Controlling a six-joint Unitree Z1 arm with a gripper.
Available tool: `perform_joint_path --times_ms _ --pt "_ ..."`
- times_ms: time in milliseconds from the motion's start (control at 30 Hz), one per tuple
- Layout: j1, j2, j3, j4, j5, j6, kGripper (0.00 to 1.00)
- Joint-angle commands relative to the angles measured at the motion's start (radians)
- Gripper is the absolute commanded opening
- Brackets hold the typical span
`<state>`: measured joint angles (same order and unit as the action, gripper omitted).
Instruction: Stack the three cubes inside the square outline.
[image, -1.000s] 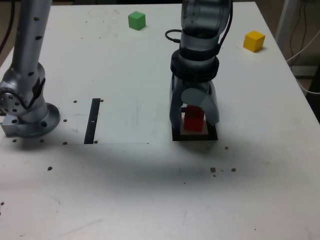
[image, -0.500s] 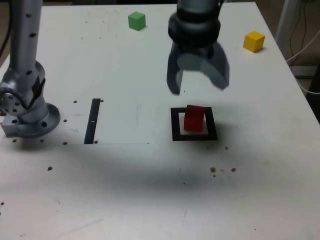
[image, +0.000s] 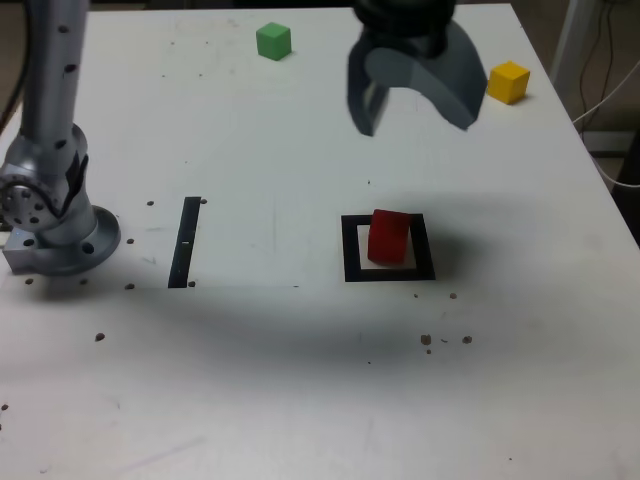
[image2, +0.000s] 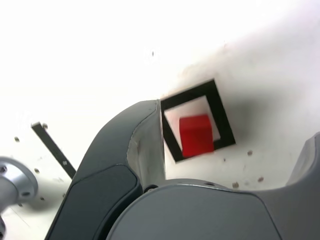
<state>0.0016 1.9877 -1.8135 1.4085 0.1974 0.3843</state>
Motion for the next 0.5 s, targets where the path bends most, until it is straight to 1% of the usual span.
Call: perform_joint_path --times_ms 0,133,300,467 --pt "0.022 0.019 -0.040 0.015 0.009 0.036 0.99" --pt "0.070 0.053 -0.111 0.032 0.024 0.114 0.99" --pt "0.142 0.092 -0.176 0.041 0.034 0.183 0.99" --pt "0.201 0.151 -0.297 0.068 0.048 0.281 0.99"
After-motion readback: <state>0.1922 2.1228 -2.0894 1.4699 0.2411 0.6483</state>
